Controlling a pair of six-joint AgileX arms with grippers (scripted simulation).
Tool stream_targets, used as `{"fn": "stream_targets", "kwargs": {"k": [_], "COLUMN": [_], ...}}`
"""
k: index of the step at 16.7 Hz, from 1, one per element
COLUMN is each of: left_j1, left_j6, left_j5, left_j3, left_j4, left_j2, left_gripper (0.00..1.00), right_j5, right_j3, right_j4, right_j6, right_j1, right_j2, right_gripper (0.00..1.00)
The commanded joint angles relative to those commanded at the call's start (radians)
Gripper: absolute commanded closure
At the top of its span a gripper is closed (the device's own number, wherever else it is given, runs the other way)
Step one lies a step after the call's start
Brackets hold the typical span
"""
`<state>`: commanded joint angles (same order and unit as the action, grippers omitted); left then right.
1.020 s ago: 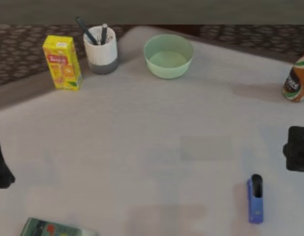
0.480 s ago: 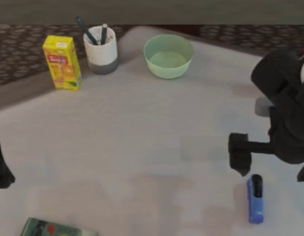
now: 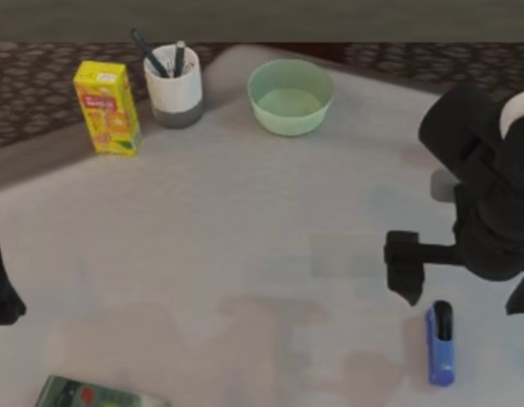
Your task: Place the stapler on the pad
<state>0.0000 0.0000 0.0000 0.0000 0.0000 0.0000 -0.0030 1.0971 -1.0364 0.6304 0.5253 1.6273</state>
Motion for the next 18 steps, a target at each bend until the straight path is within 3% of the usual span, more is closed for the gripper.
{"fn": "stream_targets", "kwargs": {"k": [3, 9, 15, 18], "left_j1": [0.000, 0.000, 0.000, 0.000], "left_j6": [0.000, 0.000, 0.000, 0.000], "left_j5": [0.000, 0.000, 0.000, 0.000], "left_j3": [0.000, 0.000, 0.000, 0.000], "left_j4": [0.000, 0.000, 0.000, 0.000], "left_j2": [0.000, 0.000, 0.000, 0.000], "left_gripper": [0.00, 0.00, 0.00, 0.00], "right_j5": [0.000, 0.001, 0.001, 0.001], "right_j3": [-0.042, -0.191, -0.220, -0.220], "right_j4": [0.070, 0.364, 0.412, 0.412], "right_j6": [-0.001, 0.006, 0.008, 0.008], "right_j1": [0.002, 0.007, 0.009, 0.009], "right_j2": [0.034, 0.167, 0.194, 0.194], "right_gripper": [0.00, 0.00, 0.00, 0.23]}}
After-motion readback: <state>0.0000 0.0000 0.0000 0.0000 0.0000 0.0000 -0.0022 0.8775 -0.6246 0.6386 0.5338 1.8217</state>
